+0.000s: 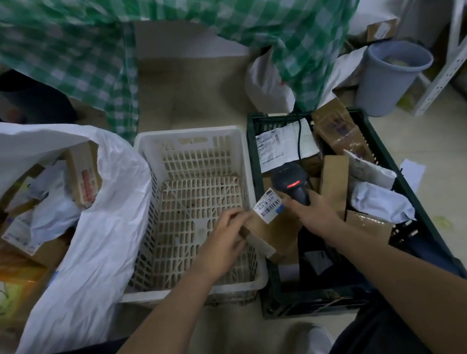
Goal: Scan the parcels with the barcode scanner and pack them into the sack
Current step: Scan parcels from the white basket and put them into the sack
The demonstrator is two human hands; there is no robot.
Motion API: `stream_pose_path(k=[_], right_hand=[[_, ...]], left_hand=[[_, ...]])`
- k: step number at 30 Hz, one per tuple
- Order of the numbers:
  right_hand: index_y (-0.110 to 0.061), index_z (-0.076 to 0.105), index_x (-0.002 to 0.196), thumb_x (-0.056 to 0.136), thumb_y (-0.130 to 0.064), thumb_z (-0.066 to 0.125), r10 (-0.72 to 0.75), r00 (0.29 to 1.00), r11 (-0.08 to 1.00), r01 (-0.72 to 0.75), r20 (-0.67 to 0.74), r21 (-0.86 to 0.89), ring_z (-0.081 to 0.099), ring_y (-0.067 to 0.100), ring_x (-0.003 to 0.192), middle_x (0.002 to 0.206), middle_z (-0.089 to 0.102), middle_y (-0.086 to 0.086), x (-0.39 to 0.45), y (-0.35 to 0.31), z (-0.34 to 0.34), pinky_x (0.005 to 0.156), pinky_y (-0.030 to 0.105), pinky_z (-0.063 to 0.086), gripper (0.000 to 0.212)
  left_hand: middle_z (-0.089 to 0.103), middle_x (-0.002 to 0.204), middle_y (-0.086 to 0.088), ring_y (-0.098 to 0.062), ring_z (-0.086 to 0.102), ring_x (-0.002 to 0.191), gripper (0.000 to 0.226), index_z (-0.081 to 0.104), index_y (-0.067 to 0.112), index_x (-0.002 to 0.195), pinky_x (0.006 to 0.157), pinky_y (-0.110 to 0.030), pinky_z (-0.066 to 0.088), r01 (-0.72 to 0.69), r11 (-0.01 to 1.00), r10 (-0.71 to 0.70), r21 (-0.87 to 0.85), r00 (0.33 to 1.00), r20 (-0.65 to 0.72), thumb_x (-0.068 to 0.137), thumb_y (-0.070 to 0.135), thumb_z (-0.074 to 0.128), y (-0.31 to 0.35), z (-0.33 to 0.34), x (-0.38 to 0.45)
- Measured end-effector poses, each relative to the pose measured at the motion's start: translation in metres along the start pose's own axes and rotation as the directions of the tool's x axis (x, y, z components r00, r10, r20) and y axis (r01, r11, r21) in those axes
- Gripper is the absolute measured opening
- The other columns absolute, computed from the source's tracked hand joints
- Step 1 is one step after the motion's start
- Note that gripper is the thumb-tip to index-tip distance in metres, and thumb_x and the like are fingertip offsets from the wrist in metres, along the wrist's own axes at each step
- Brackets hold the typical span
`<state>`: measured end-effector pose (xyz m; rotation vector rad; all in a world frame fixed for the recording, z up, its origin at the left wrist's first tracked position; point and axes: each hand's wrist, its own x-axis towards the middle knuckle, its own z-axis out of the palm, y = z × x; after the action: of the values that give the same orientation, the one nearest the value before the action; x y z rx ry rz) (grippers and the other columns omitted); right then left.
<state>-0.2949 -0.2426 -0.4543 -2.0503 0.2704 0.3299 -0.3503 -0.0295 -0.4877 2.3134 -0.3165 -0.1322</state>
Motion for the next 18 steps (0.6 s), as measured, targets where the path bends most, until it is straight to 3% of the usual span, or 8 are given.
stream_pose_path(k=[2,5,7,9,10,13,15,18], right_hand=[[-0.014,0.054,0.122,0.089,-0.044,0.065,0.021,1.0,0.998,-0.022,0.014,0.056,0.062,0.021,0.099,0.106,0.066,0.004,0.003,0.001,0.0,0.092,0.042,0.051,0.046],[-0.017,0.058,0.107,0.091,-0.04,0.063,0.023,0.998,0.993,-0.029,0.05,0.116,0.063,0.02,0.094,0.1,0.067,0.005,0.004,0.001,0.002,0.087,0.039,0.05,0.029],[-0.02,0.058,0.1,0.092,-0.038,0.063,0.021,0.998,0.99,-0.029,0.062,0.135,0.063,0.019,0.092,0.098,0.067,0.006,0.004,0.004,0.005,0.085,0.039,0.05,0.021],[-0.021,0.059,0.099,0.091,-0.037,0.064,0.037,0.997,0.983,-0.048,0.066,0.175,0.063,0.019,0.092,0.097,0.067,0.005,0.003,0.005,0.005,0.087,0.04,0.051,0.019],[-0.021,0.059,0.097,0.091,-0.036,0.064,0.047,0.996,0.977,-0.061,0.069,0.203,0.063,0.019,0.09,0.094,0.066,0.004,0.004,0.005,0.004,0.086,0.039,0.05,0.018],[-0.021,0.058,0.095,0.092,-0.033,0.063,0.078,0.995,0.958,-0.094,0.068,0.273,0.064,0.019,0.089,0.092,0.066,0.003,0.003,0.002,-0.001,0.084,0.038,0.051,0.013],[-0.021,0.058,0.1,0.092,-0.033,0.063,0.076,0.996,0.952,-0.084,0.039,0.295,0.067,0.022,0.092,0.095,0.067,0.001,0.002,0.001,-0.005,0.082,0.037,0.052,0.015],[-0.007,0.063,0.101,0.088,-0.03,0.067,0.07,0.996,0.948,-0.049,-0.056,0.315,0.066,0.023,0.076,0.082,0.065,0.007,0.003,-0.007,-0.015,0.07,0.033,0.051,0.026]], left_hand=[[0.04,0.136,0.003,-0.013,0.04,0.131,0.058,0.043,0.033,0.133,0.104,-0.028,0.044,0.123,0.957,-0.119,-0.262,0.992,0.033,0.087,0.002,0.062,0.003,0.003,0.004],[0.05,0.134,0.001,-0.015,0.048,0.123,0.039,0.052,0.025,0.128,0.094,-0.029,0.045,0.394,0.777,-0.371,-0.491,0.917,0.149,0.093,0.008,0.055,0.017,0.001,0.018],[0.057,0.126,0.004,-0.012,0.054,0.112,0.018,0.059,0.031,0.113,0.089,-0.03,0.046,0.524,0.68,-0.487,-0.513,0.846,0.218,0.097,0.032,0.051,0.027,-0.001,0.029],[0.063,0.115,0.006,-0.013,0.058,0.105,0.037,0.062,0.032,0.104,0.092,-0.036,0.048,0.551,0.702,-0.498,-0.451,0.833,0.241,0.088,0.064,0.05,0.034,-0.004,0.039],[0.065,0.11,0.004,-0.014,0.06,0.102,0.048,0.064,0.028,0.104,0.092,-0.037,0.049,0.543,0.733,-0.492,-0.41,0.839,0.234,0.084,0.069,0.051,0.036,-0.004,0.044],[0.065,0.088,-0.007,-0.023,0.062,0.086,0.039,0.066,0.012,0.089,0.078,-0.038,0.05,0.532,0.785,-0.477,-0.317,0.846,0.237,0.084,0.05,0.064,0.039,0.0,0.057],[0.057,0.078,-0.011,-0.023,0.058,0.076,0.034,0.061,0.011,0.079,0.068,-0.034,0.042,0.564,0.76,-0.492,-0.324,0.824,0.281,0.077,0.044,0.068,0.036,-0.002,0.057],[0.066,0.082,-0.007,-0.023,0.064,0.08,0.02,0.064,0.012,0.077,0.077,-0.037,0.051,0.596,0.692,-0.556,-0.407,0.8,0.227,0.084,0.031,0.066,0.032,-0.01,0.048]])
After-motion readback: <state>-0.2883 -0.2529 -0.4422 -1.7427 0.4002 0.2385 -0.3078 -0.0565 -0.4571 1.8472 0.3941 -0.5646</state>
